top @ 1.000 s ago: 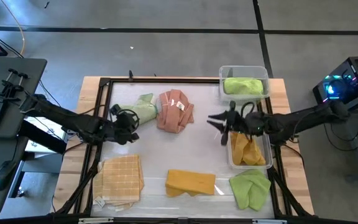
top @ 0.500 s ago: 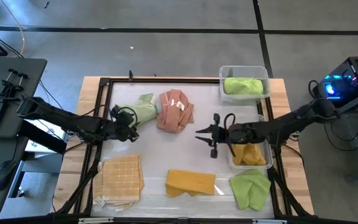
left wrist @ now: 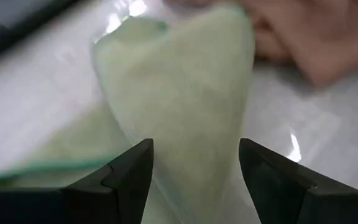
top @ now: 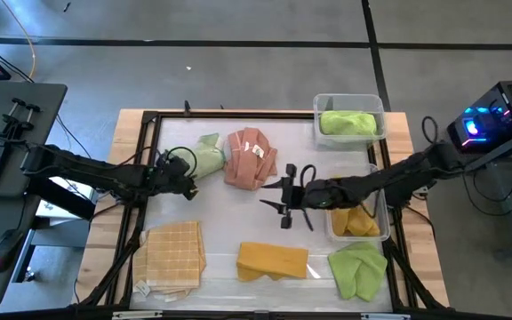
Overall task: Sort towels by color in basket
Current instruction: Put the green microfiber towel into the top transparent bin
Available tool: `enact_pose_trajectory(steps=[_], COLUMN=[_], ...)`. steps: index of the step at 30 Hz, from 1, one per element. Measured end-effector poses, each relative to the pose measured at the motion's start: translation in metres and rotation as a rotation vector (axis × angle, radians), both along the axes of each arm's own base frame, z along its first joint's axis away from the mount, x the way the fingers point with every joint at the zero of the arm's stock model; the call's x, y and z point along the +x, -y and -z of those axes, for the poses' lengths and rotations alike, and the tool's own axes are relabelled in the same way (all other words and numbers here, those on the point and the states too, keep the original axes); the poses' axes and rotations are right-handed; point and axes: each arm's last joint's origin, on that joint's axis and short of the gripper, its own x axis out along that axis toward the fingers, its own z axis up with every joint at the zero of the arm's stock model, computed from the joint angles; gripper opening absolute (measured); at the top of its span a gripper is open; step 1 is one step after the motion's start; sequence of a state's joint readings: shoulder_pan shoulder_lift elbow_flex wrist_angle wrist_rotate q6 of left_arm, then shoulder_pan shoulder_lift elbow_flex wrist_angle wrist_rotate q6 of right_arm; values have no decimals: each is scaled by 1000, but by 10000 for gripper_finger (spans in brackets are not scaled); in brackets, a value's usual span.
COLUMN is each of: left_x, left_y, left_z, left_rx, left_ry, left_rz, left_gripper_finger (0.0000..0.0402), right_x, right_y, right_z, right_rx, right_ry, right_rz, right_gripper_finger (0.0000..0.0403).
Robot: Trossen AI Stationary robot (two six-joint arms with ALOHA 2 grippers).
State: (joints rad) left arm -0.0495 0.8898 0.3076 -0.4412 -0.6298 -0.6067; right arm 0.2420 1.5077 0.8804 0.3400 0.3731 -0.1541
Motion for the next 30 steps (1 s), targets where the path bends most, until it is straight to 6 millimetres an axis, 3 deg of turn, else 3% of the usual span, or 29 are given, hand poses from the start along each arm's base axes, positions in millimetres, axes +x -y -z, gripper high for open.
enact_pose_trajectory(steps=[6,9,13,17,20,24,30], left_x=[-9,-12,-11,-2,5,14,27], left_y=[0,2,5,9,16,28,48], left_z=[24,29,30,24,14,-5,-27], left_rx=[-163,-203,-186,-161,-163,-181,-166], left_ry=[4,6,15,100,128,189,361], left_rz=[-1,-2,58,122,184,285,519], left_gripper_finger=[193,139,30,19,14,4,5], right_x=[15,22,29,39,43,53,73], right_y=[-4,-5,-5,-9,-12,-13,-3], right_z=[36,53,80,95,93,74,53], right_rx=[97,74,-5,-7,-43,-24,-43], right_ry=[-83,-114,-174,-119,-64,6,12], right_rz=[30,40,83,41,-14,-22,-141], right_gripper_finger=[172,172,172,172,172,181,235])
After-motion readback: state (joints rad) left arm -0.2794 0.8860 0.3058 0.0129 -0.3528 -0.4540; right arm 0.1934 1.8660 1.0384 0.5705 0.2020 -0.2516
